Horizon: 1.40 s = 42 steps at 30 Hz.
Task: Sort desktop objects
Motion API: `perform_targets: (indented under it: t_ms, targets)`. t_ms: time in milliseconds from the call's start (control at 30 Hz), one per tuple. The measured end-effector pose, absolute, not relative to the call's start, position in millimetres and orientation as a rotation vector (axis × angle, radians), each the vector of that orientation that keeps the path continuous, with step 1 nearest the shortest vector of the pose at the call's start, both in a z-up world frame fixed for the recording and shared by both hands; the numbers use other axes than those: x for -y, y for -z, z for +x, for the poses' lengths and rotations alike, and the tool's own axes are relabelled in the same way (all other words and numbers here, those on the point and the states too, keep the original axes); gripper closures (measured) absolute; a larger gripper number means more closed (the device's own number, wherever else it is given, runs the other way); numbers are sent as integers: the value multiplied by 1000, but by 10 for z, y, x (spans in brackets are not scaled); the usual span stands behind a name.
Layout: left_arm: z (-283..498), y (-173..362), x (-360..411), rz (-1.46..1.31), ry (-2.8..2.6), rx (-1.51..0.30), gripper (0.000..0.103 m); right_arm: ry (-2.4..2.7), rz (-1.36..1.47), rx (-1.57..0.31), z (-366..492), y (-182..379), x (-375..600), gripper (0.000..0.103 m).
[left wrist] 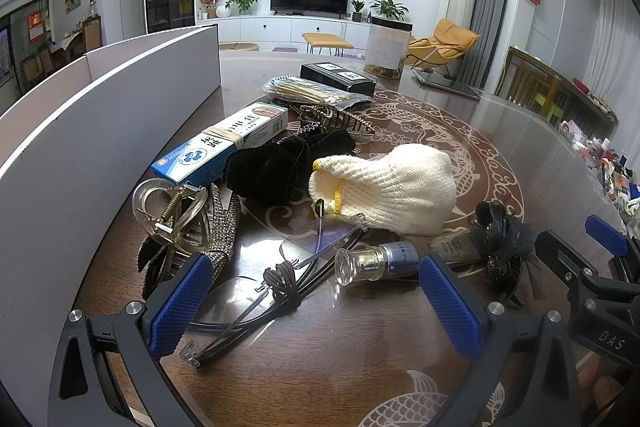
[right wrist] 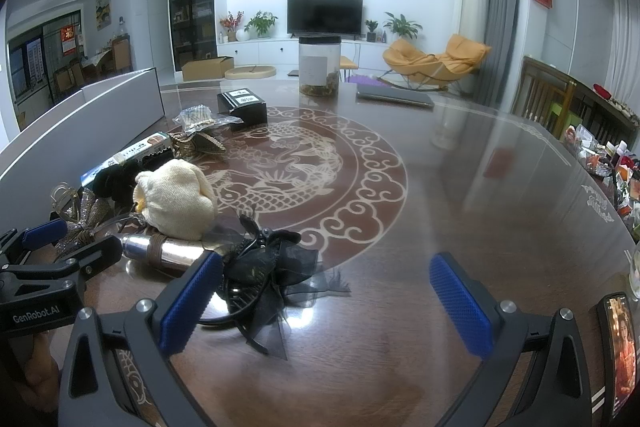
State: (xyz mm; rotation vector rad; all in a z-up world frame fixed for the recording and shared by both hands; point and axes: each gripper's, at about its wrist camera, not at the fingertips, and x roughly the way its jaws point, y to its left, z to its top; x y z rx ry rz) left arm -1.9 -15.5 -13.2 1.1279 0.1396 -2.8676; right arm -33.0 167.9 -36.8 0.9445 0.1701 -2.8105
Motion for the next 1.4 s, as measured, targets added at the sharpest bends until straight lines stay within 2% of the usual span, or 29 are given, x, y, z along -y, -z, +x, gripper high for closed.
perform_targets:
  t_ms: [1400]
  targets:
    - [-27, 137, 176, 1125, 2867, -150, 0, 2805, 956, -160, -343, 390, -1672, 0]
